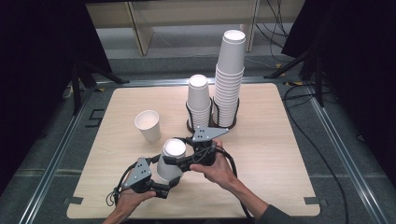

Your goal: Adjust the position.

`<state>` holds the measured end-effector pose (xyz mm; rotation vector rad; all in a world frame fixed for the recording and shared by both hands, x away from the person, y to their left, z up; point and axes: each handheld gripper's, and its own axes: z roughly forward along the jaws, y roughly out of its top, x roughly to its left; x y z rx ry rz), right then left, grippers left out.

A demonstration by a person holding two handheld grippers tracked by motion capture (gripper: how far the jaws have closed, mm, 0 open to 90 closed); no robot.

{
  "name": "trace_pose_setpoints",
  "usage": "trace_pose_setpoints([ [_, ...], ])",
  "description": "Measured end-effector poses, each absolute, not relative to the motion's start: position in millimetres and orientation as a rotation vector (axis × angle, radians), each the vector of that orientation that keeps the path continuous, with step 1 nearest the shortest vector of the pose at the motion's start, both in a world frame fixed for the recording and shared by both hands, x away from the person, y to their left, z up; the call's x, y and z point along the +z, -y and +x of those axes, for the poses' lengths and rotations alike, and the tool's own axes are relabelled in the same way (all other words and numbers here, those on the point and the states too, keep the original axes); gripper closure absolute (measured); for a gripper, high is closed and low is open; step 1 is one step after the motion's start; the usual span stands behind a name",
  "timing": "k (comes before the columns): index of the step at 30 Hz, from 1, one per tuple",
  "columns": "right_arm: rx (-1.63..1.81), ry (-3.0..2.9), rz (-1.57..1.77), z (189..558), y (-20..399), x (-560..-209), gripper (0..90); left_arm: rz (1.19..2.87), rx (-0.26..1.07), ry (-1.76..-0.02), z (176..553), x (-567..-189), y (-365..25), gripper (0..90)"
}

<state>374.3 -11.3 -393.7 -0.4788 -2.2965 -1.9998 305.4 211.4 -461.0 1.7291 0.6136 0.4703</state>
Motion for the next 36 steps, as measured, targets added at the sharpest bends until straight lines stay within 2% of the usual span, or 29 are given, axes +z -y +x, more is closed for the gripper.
trace_pose_setpoints([
  [22,-2.073,2.172,-0.538,374.2,13.5,-392.6,25.2,1.686,0.48,-0.619,304.3,-461.9,-209.0,0.0],
  [25,-2.071,2.175,-0.538,374.6,13.5,-393.3,25.2,1.669,0.471,-0.606,305.2,-462.4,-208.5,2.1],
  [36,-1.986,2.158,-0.562,379.2,22.6,-396.0,24.5,1.742,0.499,-0.574,304.3,-459.7,-212.5,4.9],
])
